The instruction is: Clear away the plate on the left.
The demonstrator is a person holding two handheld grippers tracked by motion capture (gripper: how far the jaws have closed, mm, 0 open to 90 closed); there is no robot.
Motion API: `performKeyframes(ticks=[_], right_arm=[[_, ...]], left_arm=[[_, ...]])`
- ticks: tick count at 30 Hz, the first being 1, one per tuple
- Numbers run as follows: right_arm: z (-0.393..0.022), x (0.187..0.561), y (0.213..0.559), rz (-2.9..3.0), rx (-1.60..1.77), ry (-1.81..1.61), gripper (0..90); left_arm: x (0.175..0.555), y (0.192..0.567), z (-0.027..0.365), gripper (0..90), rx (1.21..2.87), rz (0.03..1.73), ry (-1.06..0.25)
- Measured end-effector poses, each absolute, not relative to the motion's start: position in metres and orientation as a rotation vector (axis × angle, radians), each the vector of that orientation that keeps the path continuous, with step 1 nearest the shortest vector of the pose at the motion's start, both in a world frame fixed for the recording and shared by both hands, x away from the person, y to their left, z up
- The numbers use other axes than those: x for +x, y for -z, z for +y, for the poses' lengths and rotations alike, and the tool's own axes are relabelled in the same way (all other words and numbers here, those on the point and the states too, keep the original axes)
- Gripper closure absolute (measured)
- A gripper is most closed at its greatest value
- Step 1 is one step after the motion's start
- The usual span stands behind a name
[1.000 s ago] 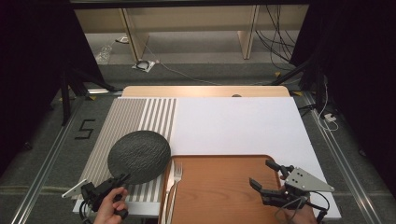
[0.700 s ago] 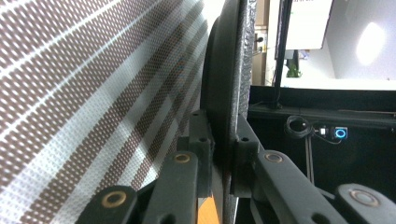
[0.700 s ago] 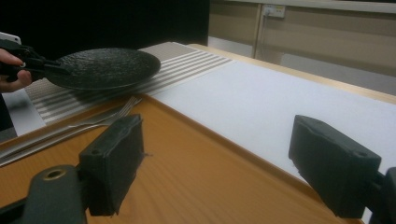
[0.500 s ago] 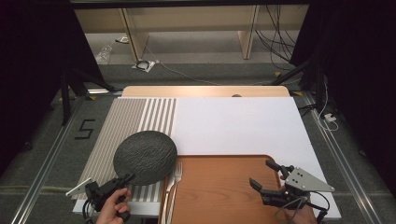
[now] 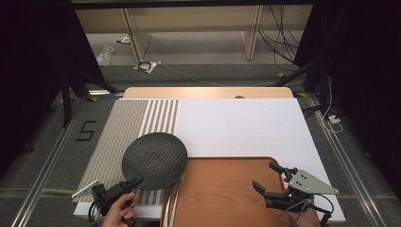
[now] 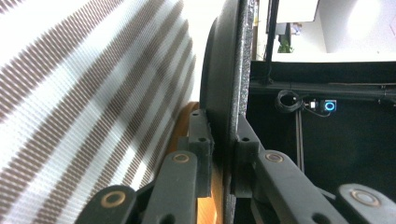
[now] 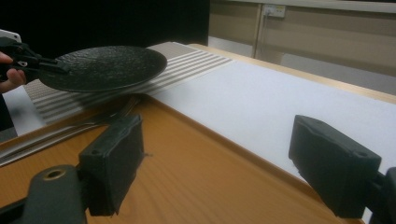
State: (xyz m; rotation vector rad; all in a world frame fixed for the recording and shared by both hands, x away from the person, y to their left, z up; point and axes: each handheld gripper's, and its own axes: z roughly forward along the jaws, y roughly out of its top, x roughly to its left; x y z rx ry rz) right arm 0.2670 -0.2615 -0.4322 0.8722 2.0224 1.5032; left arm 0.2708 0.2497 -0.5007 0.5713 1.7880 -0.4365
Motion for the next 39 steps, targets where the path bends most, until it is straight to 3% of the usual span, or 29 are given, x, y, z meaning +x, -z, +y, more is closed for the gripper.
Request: performKeyframes(ticks=[39], right_arm=[[-0.262, 0.267, 0.432, 2.024, 0.873, -1.504, 19.0]], left_arm=[[0.267, 0.499, 0.184, 81.4, 0.8, 1.709, 0.633]])
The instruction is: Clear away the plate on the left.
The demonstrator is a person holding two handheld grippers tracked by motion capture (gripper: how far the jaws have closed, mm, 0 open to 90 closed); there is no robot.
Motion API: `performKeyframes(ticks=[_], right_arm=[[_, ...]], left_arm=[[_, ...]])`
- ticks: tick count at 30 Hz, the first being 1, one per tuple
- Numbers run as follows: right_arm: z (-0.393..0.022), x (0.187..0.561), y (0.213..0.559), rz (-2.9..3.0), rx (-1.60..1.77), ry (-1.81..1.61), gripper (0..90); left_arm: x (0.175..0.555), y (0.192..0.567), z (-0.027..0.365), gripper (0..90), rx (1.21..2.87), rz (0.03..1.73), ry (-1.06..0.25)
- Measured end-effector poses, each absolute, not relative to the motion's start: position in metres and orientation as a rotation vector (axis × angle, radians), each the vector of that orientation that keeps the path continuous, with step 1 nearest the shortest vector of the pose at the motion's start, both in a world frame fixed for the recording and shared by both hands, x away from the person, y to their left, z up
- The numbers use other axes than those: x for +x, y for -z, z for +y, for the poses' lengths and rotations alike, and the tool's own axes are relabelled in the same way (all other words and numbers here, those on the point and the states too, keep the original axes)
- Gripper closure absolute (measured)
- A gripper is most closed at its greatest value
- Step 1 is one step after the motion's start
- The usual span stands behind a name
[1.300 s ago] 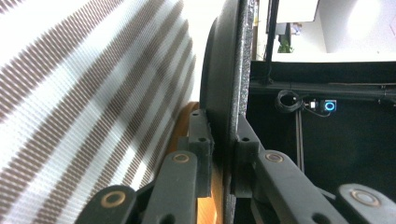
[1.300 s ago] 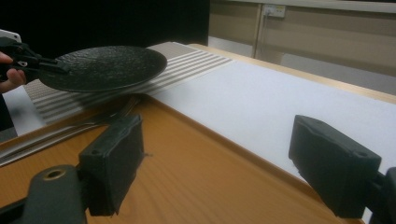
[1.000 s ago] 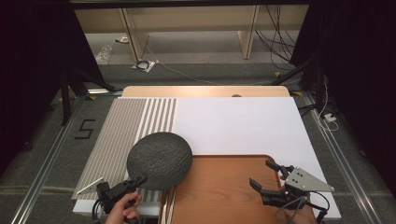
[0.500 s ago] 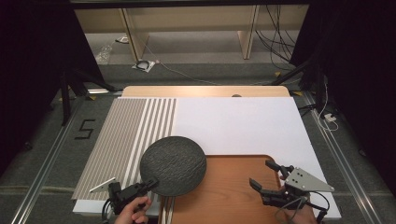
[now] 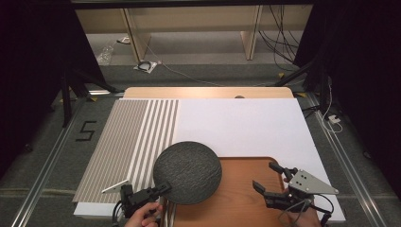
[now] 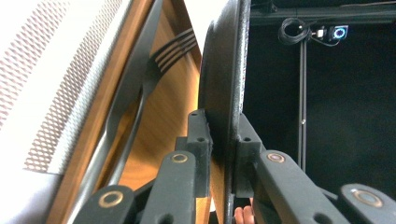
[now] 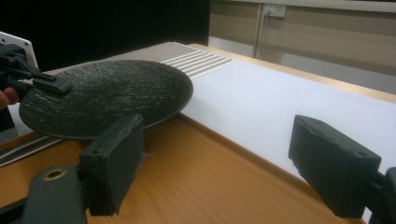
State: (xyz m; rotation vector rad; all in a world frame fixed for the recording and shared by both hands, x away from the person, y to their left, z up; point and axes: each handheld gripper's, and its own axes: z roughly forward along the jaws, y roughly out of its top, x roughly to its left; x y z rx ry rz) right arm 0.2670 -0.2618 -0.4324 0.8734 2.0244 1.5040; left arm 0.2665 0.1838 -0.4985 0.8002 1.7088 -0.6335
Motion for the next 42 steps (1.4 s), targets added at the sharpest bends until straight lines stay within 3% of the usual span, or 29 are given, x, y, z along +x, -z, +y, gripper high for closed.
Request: performKeyframes(ticks=[42], right_arm=[[-0.262, 0.267, 0.432, 2.024, 0.877, -1.509, 19.0]], left_arm=[[0.269, 0.507, 0.124, 81.3, 1.029, 1.667, 0.755]])
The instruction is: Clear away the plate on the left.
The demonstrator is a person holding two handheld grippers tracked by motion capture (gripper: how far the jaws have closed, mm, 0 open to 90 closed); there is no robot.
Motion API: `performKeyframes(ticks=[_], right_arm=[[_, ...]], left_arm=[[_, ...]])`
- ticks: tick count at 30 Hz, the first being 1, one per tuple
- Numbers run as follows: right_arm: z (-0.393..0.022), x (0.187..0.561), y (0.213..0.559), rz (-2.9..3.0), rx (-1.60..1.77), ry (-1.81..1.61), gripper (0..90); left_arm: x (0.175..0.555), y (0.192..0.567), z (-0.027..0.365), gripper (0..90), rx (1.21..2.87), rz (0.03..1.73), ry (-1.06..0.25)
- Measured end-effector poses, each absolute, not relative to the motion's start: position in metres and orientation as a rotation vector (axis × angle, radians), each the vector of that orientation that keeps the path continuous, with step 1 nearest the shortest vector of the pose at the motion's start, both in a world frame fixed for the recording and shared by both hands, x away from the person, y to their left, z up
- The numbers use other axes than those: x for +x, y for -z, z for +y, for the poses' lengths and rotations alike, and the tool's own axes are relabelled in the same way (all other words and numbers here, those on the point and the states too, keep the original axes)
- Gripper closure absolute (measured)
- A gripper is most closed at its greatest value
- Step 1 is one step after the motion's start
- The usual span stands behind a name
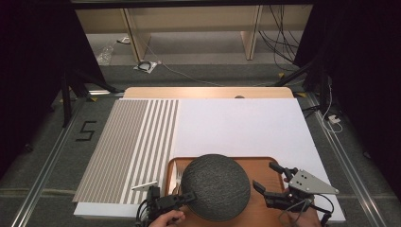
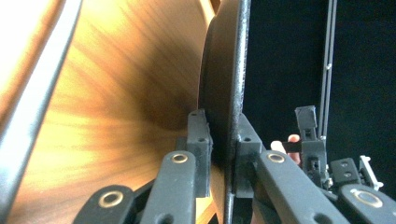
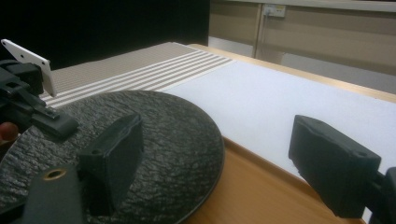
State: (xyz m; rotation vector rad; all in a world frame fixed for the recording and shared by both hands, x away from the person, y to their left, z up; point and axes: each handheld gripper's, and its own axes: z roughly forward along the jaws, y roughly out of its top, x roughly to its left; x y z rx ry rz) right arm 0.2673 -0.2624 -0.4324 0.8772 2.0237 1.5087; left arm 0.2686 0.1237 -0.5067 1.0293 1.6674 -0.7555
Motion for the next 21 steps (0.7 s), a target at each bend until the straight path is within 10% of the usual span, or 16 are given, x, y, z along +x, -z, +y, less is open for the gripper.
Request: performKeyframes(ticks=[21], right_arm=[[-0.262, 0.267, 0.432, 2.022, 0.877, -1.509, 19.0]], left_arm=[[0.27, 0.509, 0.106, 81.2, 1.104, 1.654, 0.79]])
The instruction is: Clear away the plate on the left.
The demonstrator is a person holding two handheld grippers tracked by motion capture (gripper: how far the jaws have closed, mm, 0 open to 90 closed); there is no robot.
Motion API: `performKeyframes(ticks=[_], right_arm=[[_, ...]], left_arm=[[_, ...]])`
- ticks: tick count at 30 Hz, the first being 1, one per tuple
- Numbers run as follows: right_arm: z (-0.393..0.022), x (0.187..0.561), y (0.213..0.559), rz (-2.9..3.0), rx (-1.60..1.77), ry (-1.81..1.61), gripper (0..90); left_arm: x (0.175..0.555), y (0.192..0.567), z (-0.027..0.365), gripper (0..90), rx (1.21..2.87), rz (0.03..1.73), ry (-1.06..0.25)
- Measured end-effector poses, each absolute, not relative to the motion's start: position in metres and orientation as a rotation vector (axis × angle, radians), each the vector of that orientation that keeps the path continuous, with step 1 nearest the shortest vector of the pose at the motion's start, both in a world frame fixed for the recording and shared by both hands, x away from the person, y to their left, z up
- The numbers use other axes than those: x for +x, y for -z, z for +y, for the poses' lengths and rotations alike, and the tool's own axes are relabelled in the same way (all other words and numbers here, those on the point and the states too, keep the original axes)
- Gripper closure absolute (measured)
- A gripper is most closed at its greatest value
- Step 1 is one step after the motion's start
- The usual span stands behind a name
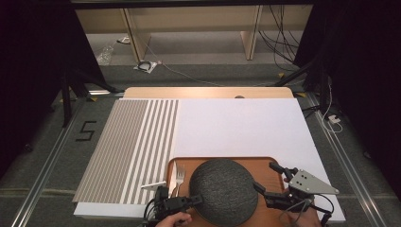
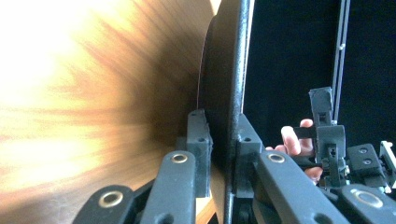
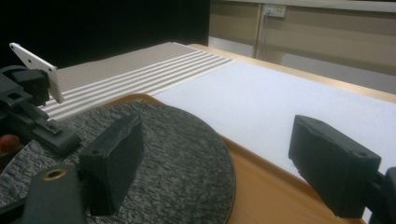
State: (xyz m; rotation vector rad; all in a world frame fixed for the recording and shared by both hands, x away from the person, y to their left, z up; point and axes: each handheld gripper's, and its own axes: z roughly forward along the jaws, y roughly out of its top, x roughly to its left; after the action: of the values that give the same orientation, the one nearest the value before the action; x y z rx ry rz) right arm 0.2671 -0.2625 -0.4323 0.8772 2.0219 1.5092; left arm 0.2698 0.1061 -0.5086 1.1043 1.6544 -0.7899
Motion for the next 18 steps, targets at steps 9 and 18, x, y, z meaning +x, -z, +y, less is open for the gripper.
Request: performKeyframes(ticks=[9, 18], right_arm=[[-0.2625, 0.267, 0.4324, 2.023, 0.876, -1.51, 19.0], [-0.2623, 0.2675, 0.4329, 2.018, 0.879, -1.517, 19.0]], left_arm=[[0.2694, 0.5107, 0.1025, 80.9, 1.136, 1.675, 0.781], [0.2679, 0.5112, 0.1029, 82.4, 1.159, 1.69, 0.762]])
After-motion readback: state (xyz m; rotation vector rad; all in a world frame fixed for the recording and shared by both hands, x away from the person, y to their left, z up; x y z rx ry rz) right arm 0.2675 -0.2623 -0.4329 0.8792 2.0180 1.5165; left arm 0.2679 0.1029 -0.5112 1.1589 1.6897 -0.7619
